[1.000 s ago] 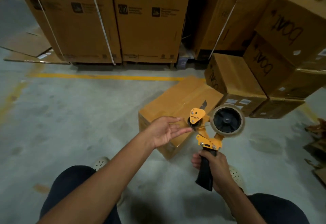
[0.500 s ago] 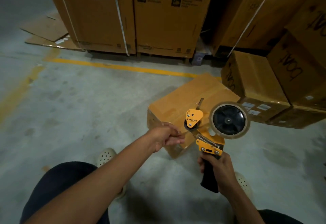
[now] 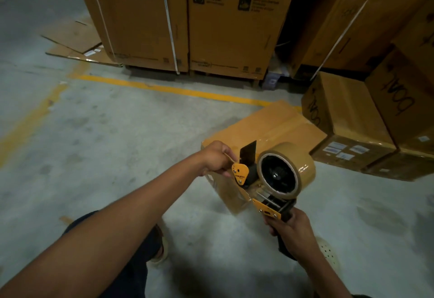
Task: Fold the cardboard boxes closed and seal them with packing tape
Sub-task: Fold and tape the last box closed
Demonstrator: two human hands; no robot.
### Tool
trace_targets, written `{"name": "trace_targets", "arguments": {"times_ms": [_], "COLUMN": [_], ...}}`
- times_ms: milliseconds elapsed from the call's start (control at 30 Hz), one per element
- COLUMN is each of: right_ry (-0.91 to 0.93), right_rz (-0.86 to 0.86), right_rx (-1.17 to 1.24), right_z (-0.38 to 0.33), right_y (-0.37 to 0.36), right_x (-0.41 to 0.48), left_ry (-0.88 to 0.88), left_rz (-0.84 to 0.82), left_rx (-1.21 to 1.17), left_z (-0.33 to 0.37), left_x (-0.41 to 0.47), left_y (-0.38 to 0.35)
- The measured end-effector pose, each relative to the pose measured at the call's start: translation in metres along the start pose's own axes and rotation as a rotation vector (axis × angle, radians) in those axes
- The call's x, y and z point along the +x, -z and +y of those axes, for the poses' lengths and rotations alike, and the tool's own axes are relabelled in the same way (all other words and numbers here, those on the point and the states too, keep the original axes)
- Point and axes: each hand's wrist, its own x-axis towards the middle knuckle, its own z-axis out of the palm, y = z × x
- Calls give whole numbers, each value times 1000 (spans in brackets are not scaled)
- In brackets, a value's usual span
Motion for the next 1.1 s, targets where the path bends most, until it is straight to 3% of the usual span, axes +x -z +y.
{"name": "trace_targets", "arguments": {"times_ms": [400, 1100], "right_ry": [-64, -27], "right_rz": [79, 46], "right_rx": [-314, -578], "right_z": [21, 70], "right_y": [-37, -91], "right_x": [114, 229], "left_ry": [-13, -110], "left_rz": [47, 163], "left_rx": [80, 183], "left_z": [-35, -122], "left_x": [114, 250], "left_y": [92, 124]}}
